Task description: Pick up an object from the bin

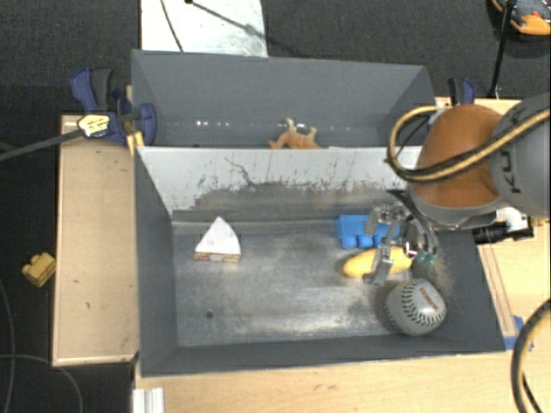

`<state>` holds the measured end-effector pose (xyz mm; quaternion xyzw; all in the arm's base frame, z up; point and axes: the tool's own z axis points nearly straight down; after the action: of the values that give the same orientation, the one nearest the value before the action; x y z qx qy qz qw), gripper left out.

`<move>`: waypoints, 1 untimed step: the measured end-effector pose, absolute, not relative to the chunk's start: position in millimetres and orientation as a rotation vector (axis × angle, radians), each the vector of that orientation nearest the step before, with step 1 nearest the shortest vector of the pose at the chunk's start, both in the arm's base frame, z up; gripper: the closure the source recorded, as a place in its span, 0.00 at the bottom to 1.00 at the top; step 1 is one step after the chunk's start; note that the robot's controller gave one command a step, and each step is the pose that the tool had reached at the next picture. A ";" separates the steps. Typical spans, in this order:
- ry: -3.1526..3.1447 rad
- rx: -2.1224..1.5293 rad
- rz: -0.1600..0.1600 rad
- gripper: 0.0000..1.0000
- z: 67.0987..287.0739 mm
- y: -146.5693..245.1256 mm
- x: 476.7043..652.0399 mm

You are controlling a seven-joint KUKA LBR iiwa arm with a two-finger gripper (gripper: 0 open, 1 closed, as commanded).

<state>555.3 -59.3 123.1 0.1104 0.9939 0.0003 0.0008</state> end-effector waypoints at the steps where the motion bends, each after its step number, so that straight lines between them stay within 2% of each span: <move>1: 3.136 0.039 0.000 0.00 110.7 -99.9 566.5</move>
Offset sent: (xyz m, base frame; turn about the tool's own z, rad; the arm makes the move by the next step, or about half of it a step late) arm 0.0102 -0.0463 -0.0531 -0.0055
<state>566.5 -99.9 110.7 0.0125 0.9999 -0.0001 0.0028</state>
